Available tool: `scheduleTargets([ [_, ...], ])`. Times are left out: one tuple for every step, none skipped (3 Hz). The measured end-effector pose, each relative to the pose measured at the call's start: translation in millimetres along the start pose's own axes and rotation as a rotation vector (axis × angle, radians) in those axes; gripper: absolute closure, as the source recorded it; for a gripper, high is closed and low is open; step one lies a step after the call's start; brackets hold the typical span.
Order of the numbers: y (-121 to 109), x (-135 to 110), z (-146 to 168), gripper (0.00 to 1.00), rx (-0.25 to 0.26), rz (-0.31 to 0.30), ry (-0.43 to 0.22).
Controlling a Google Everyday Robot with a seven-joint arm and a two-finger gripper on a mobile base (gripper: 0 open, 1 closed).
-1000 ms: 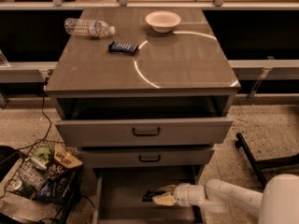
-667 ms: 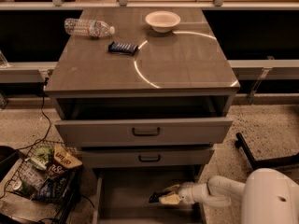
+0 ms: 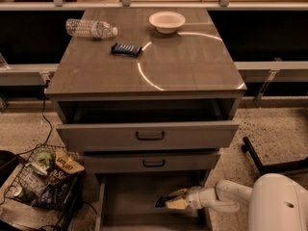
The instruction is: Place rxbar chocolate into bottom drawer
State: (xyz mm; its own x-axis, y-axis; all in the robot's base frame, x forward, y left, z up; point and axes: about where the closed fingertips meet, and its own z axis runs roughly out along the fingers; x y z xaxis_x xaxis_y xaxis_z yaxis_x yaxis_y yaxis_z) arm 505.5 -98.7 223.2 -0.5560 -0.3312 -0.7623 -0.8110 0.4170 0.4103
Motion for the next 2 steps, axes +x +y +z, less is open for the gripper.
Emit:
scheduleTargets([
  [1.9, -0.1, 3.0, 0.28, -0.006, 0.0, 0.0],
  [3.1, -0.2, 4.9, 0.05, -0.009, 0.001, 0.0],
])
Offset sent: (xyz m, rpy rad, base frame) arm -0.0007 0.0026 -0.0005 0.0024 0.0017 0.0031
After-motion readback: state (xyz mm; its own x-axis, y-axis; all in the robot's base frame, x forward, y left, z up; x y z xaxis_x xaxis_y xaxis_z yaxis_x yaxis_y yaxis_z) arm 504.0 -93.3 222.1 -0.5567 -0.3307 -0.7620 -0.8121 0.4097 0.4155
